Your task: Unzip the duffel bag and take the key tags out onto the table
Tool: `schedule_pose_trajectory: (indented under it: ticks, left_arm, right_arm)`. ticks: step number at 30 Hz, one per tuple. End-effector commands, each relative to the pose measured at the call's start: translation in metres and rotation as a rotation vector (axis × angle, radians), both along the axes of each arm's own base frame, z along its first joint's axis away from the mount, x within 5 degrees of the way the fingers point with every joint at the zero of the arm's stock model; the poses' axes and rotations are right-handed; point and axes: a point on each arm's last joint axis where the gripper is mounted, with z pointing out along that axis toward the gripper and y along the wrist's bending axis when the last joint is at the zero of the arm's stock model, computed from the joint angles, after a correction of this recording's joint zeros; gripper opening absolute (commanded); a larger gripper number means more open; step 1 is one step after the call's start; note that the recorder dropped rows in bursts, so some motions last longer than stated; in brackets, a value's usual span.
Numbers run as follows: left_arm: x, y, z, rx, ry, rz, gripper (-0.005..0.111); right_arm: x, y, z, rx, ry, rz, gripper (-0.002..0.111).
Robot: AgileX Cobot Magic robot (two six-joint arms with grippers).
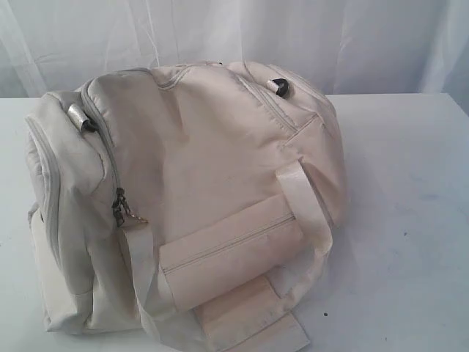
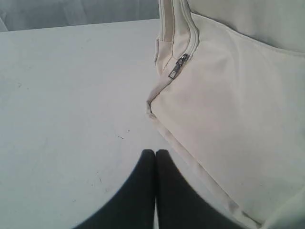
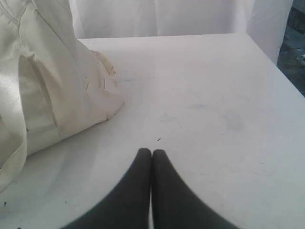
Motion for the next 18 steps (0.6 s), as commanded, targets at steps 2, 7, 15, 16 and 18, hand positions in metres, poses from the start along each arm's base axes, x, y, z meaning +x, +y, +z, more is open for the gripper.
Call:
schedule_pose_trajectory:
  ticks: [2,7,15,16,18]
  left_arm:
    - [-0.0002,0.0007,-0.0008,0.028,-0.003,0.001,0.0]
    - [-0.0002,0.0007,-0.0008,0.028,-0.003,0.001,0.0]
    - [-0.0002,0.0007,-0.0008,0.028,-0.003,0.001,0.0]
    - [-0.0001,0.0007,-0.0004,0.034,-0.008,0.0,0.0]
    - [0.0004,0.0008,0.0014,0.033,-0.027,0.002,0.0]
  right_arm:
    - [-0.0001,0.0,0.0002,-0.003,-0.011,0.003,0.0]
    - [-0.0001,0.0,0.0002,-0.003,-0.011,0.003,0.0]
    - [-0.0001,0.0,0.0002,-0.003,-0.011,0.003,0.0]
    - [-0.0001,0.0,0.0002,-0.003,-0.011,0.003,0.0]
    - [-0.0001,0.0,0.0002,-0.003,-0.011,0.003,0.0]
